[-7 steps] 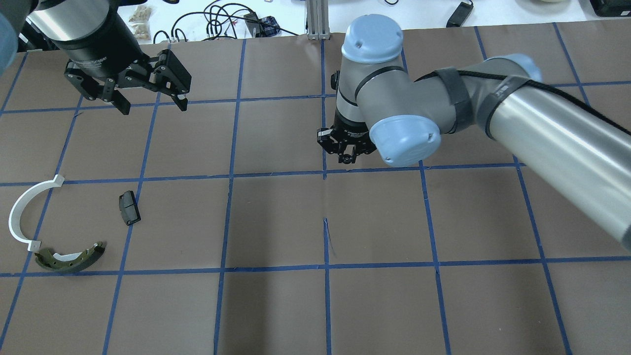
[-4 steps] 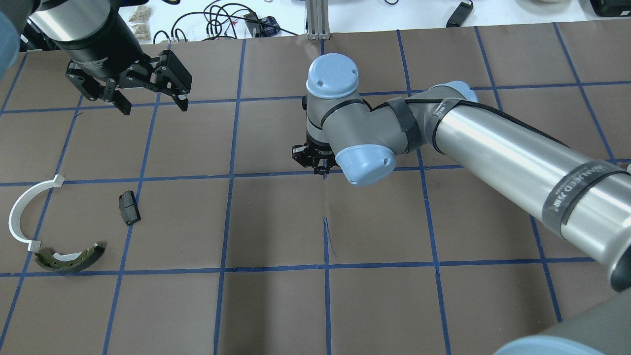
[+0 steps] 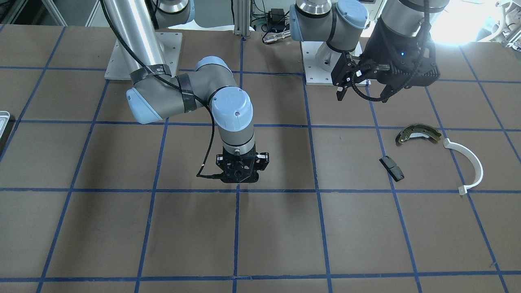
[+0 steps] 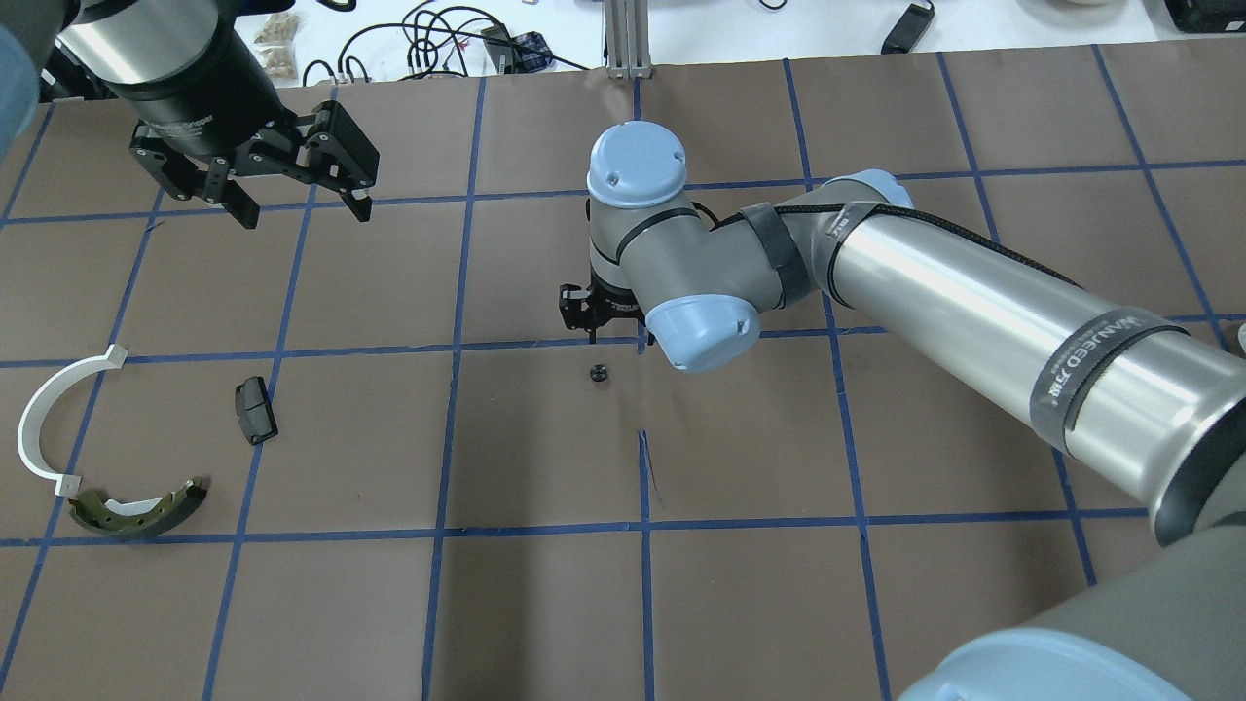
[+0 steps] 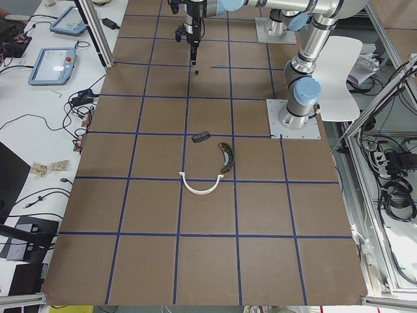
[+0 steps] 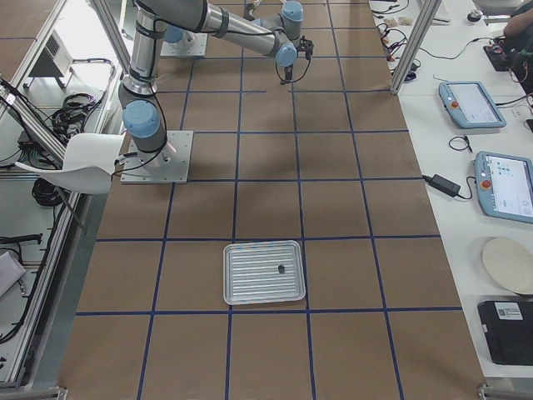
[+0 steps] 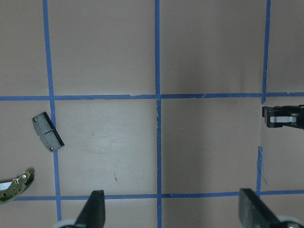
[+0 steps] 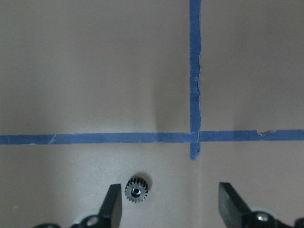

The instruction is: Place bearing gear from tray to pile

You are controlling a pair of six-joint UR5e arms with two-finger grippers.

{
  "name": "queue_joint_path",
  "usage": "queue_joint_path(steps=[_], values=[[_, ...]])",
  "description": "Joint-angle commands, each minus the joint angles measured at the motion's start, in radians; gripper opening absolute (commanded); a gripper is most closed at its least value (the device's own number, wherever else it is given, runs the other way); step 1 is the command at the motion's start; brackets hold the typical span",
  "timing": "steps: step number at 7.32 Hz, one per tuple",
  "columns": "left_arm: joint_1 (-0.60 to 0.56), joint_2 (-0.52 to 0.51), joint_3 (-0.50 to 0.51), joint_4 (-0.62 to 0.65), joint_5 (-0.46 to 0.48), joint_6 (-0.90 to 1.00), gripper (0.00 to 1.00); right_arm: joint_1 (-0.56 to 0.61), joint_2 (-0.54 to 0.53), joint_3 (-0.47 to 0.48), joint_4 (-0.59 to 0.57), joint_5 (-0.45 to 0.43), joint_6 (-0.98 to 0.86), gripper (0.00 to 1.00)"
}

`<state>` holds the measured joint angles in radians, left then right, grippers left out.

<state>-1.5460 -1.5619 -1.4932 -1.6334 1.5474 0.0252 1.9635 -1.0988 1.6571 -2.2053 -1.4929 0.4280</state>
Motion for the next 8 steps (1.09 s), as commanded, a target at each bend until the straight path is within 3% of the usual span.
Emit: queue_joint_path(steps=[1, 3, 5, 6, 8], values=[[0.001, -0.004, 0.001, 0.001, -0.001, 0.001, 1.0, -0.069, -0.085, -0.048, 0.071, -0.018, -0.034, 1.0], [0.009, -0.001, -0.004, 0.0, 0.0, 0.012, 1.0, -0.241, -0.246, -0.045, 0.241, -0.071, -0.208, 0.98], [-0.009, -0.038, 0.001, -0.005, -0.001, -0.007, 1.0, -0.48, -0.369, -0.045, 0.472, -0.128, -0.59, 0.96], [-0.038, -0.076, -0.007, 0.004, -0.013, -0.072, 1.0, -0.608, -0.392, -0.045, 0.536, -0.147, -0.701, 0.94], [-0.167, -0.185, -0.053, 0.207, -0.006, -0.169, 1.0, -0.881, -0.383, -0.043, 0.524, -0.21, -1.078, 0.94]])
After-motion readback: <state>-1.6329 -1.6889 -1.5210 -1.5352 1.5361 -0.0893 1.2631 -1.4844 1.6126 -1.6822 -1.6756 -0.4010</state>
